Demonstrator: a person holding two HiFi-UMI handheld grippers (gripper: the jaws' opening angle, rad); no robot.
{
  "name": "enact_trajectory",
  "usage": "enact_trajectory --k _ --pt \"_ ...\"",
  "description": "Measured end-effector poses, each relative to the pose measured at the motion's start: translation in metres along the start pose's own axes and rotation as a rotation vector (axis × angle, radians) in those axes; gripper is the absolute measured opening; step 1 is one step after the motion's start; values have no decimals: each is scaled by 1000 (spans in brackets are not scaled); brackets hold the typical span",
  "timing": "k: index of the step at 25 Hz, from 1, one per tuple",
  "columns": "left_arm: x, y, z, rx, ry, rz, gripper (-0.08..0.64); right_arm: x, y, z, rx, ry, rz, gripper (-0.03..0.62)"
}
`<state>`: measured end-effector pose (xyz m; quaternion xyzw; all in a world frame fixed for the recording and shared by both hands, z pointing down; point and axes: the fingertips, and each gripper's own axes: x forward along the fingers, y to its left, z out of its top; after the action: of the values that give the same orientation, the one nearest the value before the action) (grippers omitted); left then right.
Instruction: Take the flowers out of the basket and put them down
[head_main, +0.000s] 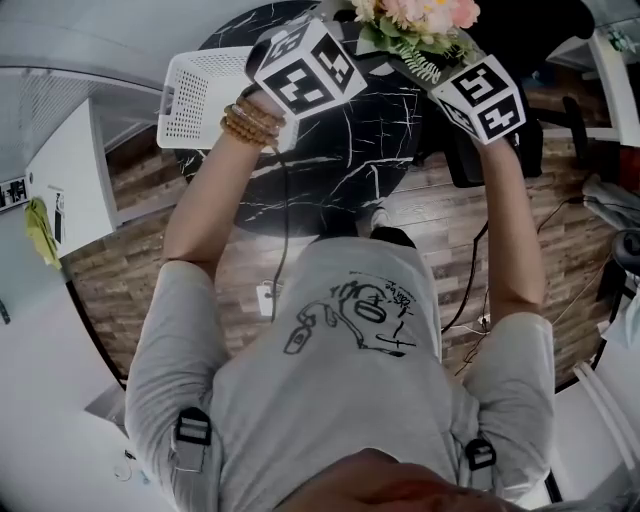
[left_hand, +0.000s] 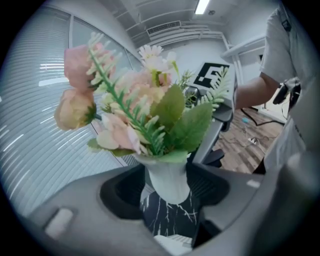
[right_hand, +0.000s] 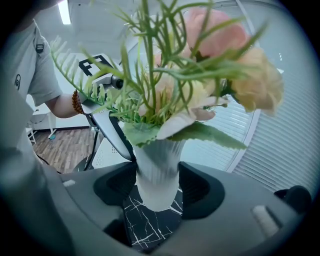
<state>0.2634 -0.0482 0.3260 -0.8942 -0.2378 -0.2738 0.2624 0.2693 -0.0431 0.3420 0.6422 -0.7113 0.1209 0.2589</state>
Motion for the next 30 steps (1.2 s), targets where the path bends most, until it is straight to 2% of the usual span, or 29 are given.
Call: enact_trajectory --k 10,24,30 --pt "16 -9 -20 -21 26 -6 261 15 6 -22 13 9 32 276" --pt "55 -43 -73 -90 64 -57 259 50 29 -84 64 55 103 276" --pt "67 -60 -91 -126 72 -56 258 59 40 -107 62 81 132 276"
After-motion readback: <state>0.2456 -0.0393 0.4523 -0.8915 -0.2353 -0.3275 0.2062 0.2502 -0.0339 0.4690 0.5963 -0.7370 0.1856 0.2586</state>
